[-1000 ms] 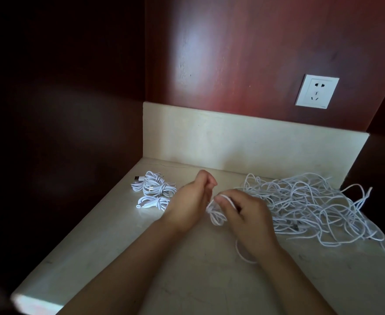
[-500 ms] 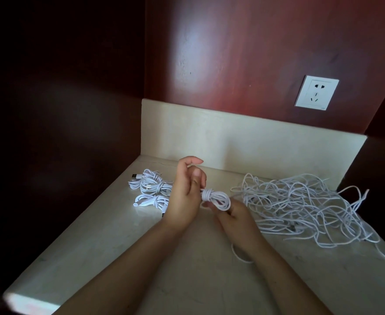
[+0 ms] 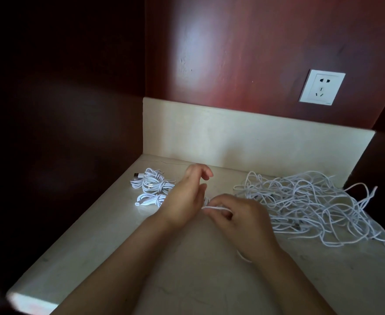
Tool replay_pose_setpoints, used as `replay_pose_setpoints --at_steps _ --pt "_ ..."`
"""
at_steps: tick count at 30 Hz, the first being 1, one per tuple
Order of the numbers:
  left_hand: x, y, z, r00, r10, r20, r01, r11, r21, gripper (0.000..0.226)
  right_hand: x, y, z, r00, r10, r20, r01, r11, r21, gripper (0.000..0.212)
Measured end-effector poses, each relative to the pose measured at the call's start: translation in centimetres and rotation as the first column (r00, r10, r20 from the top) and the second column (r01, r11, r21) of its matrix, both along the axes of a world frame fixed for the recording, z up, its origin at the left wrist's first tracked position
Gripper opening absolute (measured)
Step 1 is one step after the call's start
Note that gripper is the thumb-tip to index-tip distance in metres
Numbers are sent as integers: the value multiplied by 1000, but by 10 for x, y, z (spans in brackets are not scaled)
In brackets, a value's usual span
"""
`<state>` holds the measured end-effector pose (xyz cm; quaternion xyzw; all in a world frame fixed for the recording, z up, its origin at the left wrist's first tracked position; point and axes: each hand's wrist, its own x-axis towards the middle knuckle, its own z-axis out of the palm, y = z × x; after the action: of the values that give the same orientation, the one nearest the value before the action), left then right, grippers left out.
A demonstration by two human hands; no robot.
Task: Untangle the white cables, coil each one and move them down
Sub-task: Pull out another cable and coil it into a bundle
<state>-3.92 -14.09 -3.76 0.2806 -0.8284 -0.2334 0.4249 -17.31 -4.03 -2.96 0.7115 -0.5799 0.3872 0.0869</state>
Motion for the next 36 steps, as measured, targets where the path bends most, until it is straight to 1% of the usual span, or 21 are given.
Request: replay_pose_setpoints --at_steps 2,4,5,6,8,10,11,12,13,15,17,18,20,22,23,25,27,30,32,34,36 --pt "-1 1 -1 996 -86 26 86 996 8 30 -2 2 3 995 -47 84 49 999 -24 15" --pt "-3 3 -1 987 -160 -3 159 986 44 40 -4 0 5 977 -45 208 44 999 8 5" --pt "-4 5 0 981 -189 -32 191 979 71 45 -6 -1 6 951 -23 307 11 999 43 5" --pt "-4 7 2 973 -220 -74 227 969 102 48 -8 -3 7 913 0 408 -36 996 80 12" --pt "-5 11 4 938 -285 -199 319 933 167 51 -10 -4 9 812 41 582 -143 981 131 20" --pt "-6 13 7 877 -335 -344 416 887 198 51 -8 -5 12 675 57 736 -243 959 148 15" --pt "-7 14 8 844 -346 -409 455 867 204 50 -6 -5 12 586 47 809 -285 947 151 14" --pt "-9 14 10 817 -344 -462 477 854 208 48 -6 -6 12 512 22 859 -311 937 162 15" --pt "-11 15 11 801 -324 -504 478 853 211 47 -6 -7 11 474 -10 880 -318 930 182 18" --pt "-14 12 10 776 -230 -588 438 867 239 46 -7 -8 9 494 -29 869 -319 923 213 17" --pt "-17 7 6 735 -108 -669 404 863 304 46 -4 -10 4 550 29 835 -329 926 185 8" --pt "-18 5 3 721 -47 -691 380 861 339 45 -2 -11 1 578 59 814 -336 926 172 8" --pt "-20 0 -3 724 79 -685 284 871 401 45 7 -12 -6 617 84 782 -357 916 183 14" --pt "-20 -2 -7 745 171 -645 145 902 406 46 16 -14 -9 621 71 780 -390 892 229 7" --pt "-19 -1 -9 768 195 -610 59 927 371 48 19 -14 -6 596 47 802 -408 877 252 5" --pt "-17 2 -10 839 211 -501 -112 969 220 55 21 -14 -2 532 -5 847 -432 859 276 21" --pt "-16 7 -9 890 203 -408 -192 979 69 57 19 -13 1 516 -24 856 -403 875 268 36" --pt "-19 14 -6 921 138 -364 -169 984 -55 36 14 -12 0 534 -2 845 -326 922 208 42" --pt "-21 15 -5 931 101 -351 -139 987 -85 30 10 -13 -1 568 11 823 -292 938 189 45" --pt "-21 15 -6 934 81 -349 -105 993 -50 28 6 -14 -2 589 49 807 -296 942 158 44" --pt "-21 17 -6 929 59 -365 -40 998 57 24 3 -15 -4 617 77 783 -290 947 136 41"
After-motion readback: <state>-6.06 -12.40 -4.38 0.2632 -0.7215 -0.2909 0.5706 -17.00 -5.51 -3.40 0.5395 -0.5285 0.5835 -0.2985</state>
